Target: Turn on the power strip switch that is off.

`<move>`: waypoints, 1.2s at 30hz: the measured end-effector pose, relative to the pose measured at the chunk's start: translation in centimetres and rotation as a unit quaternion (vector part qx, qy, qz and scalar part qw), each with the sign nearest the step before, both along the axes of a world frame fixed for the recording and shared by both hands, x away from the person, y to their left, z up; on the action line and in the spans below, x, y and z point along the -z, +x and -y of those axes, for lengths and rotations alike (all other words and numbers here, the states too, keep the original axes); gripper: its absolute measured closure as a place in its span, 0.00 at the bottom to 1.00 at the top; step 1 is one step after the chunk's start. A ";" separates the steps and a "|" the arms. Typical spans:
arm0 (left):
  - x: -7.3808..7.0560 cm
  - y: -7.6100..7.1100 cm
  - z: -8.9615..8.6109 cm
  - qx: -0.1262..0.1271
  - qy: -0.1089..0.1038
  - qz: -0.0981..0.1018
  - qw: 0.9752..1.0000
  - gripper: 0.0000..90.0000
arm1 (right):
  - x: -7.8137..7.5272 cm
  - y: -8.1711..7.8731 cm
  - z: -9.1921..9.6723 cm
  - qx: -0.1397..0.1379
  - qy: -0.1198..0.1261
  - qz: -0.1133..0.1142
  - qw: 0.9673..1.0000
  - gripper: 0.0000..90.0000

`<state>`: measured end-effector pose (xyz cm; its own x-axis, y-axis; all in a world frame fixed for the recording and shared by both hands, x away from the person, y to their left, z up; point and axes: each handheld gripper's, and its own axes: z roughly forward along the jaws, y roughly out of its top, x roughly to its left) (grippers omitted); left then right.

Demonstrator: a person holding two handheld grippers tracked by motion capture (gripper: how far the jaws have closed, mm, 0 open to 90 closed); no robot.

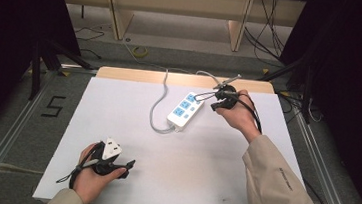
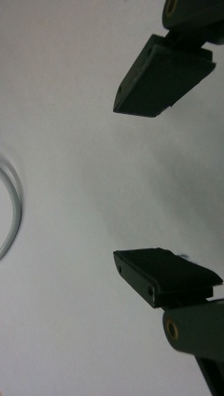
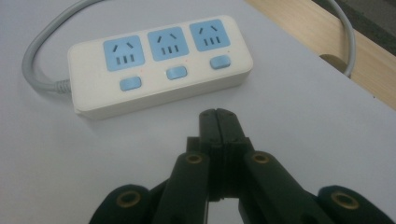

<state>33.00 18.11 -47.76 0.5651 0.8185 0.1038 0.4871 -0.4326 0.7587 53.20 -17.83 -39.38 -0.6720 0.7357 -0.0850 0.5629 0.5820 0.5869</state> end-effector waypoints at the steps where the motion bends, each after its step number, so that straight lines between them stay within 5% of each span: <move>1: 0.0 0.0 0.0 0.000 0.000 -0.001 1.000 0.26 | 0.0 0.1 0.0 -0.001 0.000 -0.001 1.000 1.00; 36: 0.0 0.1 0.2 0.005 -0.001 0.002 1.000 0.26 | 0.3 1.7 -1.5 -0.003 0.001 -0.012 1.000 1.00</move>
<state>33.08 17.86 -47.74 0.5727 0.8131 0.1040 0.4803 -0.4356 0.7613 54.88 -16.32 -39.70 -0.6784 0.7316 -0.0672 0.5728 0.5840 0.5752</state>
